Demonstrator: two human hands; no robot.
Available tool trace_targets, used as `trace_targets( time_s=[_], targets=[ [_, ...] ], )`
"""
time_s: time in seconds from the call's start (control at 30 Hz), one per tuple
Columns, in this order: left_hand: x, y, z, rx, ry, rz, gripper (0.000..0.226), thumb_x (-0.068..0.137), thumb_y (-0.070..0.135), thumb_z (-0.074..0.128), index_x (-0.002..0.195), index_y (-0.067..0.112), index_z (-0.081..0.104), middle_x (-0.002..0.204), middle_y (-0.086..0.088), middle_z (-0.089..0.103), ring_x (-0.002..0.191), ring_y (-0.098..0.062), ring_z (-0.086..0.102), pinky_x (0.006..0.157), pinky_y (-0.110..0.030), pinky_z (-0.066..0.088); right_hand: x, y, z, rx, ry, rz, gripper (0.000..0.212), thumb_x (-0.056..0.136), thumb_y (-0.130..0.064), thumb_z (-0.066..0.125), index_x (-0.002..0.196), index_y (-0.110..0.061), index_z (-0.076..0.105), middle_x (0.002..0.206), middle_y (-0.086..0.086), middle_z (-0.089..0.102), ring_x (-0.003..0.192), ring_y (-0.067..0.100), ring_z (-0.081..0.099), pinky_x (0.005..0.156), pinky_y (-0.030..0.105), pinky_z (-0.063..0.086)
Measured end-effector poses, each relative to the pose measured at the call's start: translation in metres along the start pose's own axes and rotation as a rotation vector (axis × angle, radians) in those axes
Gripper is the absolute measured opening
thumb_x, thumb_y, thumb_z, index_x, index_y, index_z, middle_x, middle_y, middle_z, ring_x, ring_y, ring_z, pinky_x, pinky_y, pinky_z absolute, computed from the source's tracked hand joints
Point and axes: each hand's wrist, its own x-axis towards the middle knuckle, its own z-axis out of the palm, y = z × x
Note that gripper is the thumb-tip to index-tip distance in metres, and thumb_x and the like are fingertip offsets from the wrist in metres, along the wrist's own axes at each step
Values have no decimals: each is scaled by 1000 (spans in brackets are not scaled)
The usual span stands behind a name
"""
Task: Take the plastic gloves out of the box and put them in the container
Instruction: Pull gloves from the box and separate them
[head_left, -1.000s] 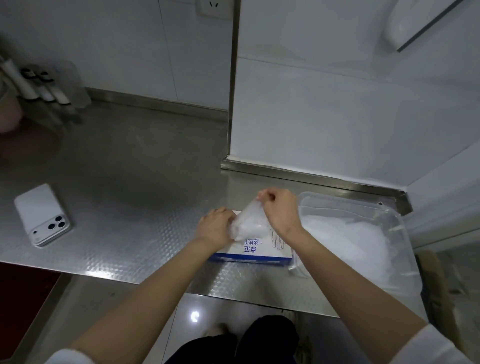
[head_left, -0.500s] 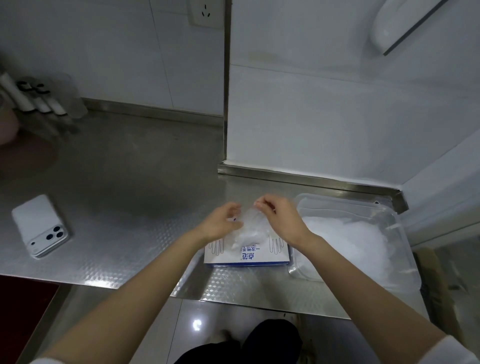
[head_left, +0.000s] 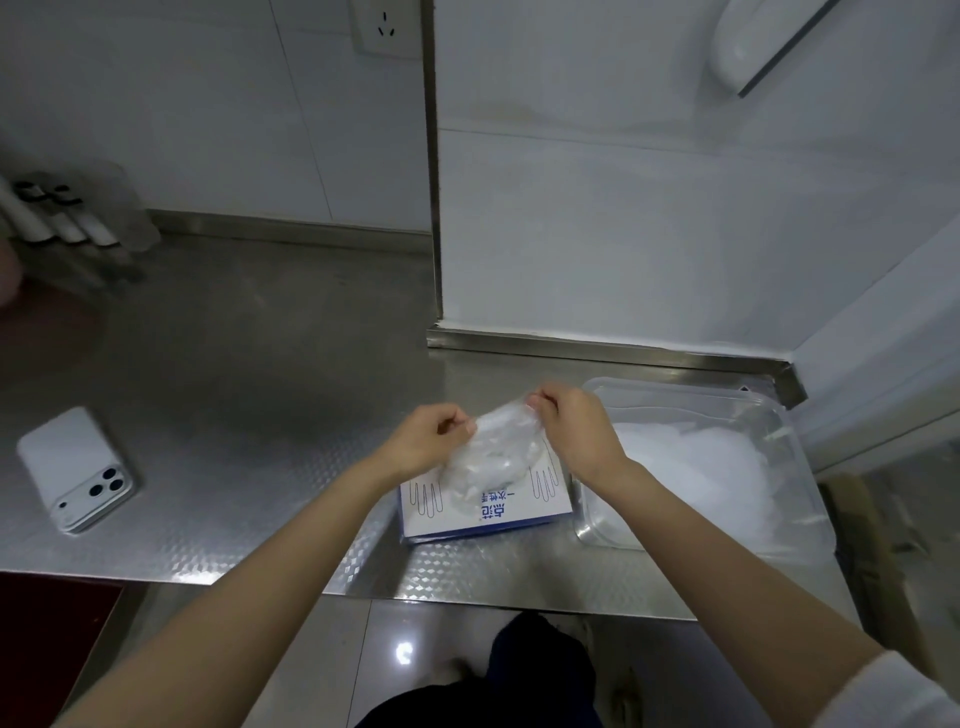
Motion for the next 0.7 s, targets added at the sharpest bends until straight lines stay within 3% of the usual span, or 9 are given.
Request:
trace_targets(
  time_s=[0.1,0.17,0.27,0.4,0.57,0.7],
  targets=[
    [-3,-2,2,42,82,18,24,94,12,55,72,22,54,75,9,57,69,-5,51,64,-14,39,-3,-6,-1,10,66,-111,23,99,-14,45,112,-6,63,108,8,62,100,22,55,88,32,44],
    [-3,-3,5,36,149,22,25,93,12,55,71,23,53,74,8,58,67,-6,51,65,-17,43,-6,-12,-4,-37,11,-260,27,97,-19,50,119,-7,59,116,7,59,111,20,49,94,27,37],
    [-3,-4,11,-19,233,53,27,94,9,54,70,22,50,78,5,55,72,-10,51,72,-31,47,-8,-17,-1,-191,-115,-366,28,95,-27,54,118,-13,60,116,2,62,110,19,51,90,29,40],
    [-6,0,15,-54,305,153,27,92,6,54,71,21,50,82,5,53,75,-7,50,69,-14,41,-7,-12,2,-262,-136,-279,17,96,-24,51,102,-14,64,104,1,66,97,21,59,68,29,39],
    [-12,5,24,18,271,192,24,93,14,55,74,27,51,82,13,56,87,-7,49,75,-17,40,-3,-1,1,-354,-254,-192,15,96,-18,49,102,-18,63,102,4,68,95,26,61,76,37,50],
    [-12,7,32,-14,281,175,22,94,13,54,76,25,51,84,8,59,88,-11,52,78,-21,41,-4,1,-6,-376,-283,-206,19,98,-19,45,105,-16,62,107,6,65,98,25,59,70,29,42]
  ],
)
